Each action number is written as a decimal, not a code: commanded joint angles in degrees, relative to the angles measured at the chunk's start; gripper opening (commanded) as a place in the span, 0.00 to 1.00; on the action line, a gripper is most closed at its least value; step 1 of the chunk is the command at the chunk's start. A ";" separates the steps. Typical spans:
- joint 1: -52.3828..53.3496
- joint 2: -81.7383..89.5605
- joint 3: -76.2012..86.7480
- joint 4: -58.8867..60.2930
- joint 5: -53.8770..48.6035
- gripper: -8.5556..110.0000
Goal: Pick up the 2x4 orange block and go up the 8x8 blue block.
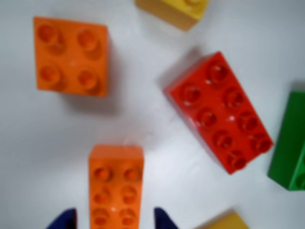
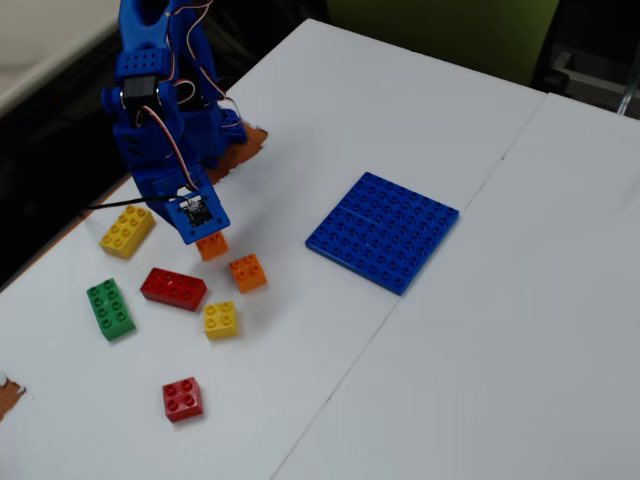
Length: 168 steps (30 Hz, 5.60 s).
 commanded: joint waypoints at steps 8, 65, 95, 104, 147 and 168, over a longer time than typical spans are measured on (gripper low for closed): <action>2.46 -2.99 0.88 -0.53 -1.67 0.28; 1.93 -3.16 0.26 -2.90 1.41 0.07; -25.66 1.23 -19.60 -5.19 19.51 0.07; -32.87 -2.11 -19.69 -11.25 20.39 0.07; -49.75 -32.87 -57.13 12.66 33.57 0.07; -50.54 -34.89 -63.63 17.23 33.75 0.07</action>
